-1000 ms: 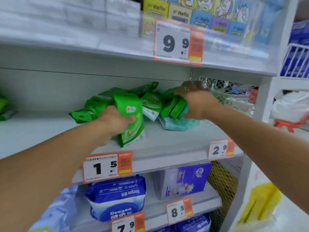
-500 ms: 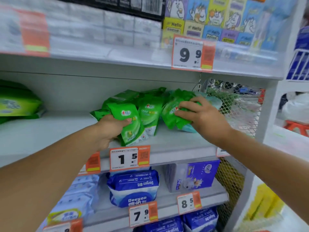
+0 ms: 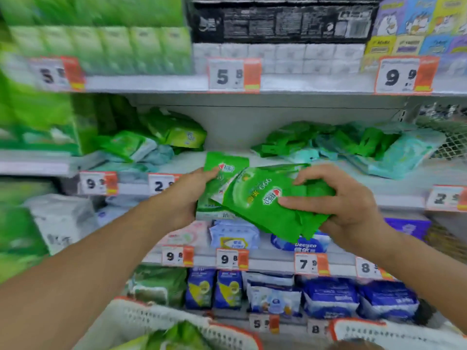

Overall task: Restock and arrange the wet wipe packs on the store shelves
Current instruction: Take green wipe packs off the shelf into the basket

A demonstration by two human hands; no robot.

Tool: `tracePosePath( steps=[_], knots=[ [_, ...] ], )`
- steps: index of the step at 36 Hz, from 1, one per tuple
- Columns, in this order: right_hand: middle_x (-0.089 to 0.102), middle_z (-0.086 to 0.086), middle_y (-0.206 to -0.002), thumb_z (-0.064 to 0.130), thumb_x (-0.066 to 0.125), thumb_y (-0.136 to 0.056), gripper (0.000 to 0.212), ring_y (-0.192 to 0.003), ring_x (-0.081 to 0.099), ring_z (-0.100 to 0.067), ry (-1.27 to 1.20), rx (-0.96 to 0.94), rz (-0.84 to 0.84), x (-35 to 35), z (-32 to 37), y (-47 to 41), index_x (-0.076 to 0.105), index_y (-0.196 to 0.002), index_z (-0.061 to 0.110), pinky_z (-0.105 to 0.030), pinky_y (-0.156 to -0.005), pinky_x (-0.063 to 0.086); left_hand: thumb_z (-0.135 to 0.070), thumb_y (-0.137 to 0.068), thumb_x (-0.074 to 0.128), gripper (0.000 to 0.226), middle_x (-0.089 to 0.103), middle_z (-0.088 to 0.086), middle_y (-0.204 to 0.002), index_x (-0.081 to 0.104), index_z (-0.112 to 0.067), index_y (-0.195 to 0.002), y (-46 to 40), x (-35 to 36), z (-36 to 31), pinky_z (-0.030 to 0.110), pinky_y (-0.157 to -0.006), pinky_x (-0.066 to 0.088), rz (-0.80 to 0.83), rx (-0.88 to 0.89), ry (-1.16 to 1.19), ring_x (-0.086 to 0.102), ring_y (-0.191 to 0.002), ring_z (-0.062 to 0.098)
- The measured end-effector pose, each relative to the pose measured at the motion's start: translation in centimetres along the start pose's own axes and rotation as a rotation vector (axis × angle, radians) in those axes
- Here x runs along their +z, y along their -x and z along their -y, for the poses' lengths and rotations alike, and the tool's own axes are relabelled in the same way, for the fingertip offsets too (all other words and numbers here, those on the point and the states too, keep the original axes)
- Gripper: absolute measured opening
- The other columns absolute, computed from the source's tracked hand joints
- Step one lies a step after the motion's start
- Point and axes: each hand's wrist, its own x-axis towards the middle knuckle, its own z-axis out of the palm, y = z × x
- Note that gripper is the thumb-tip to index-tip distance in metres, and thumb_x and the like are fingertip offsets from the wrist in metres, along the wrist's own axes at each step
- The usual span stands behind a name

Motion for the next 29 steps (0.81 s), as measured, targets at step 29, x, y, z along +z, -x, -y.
tracePosePath(
  steps=[29],
  knots=[
    [0.067,-0.007,-0.084,0.016,0.08,-0.065,0.016,-0.092,0.068,-0.026,-1.348,0.717,0.41,18.0,-1.9,0.9,0.066,-0.058,0.014,-0.038,-0.088,0.056,-0.005,-0.064,0.088,0.062,0.068,-0.012,-0.104,0.057,-0.025,-0.113,10.4,-20.8,9.7,0.018,-0.074,0.05,-0.512,0.088,-0.235,0.067,-0.084,-0.003]
  ],
)
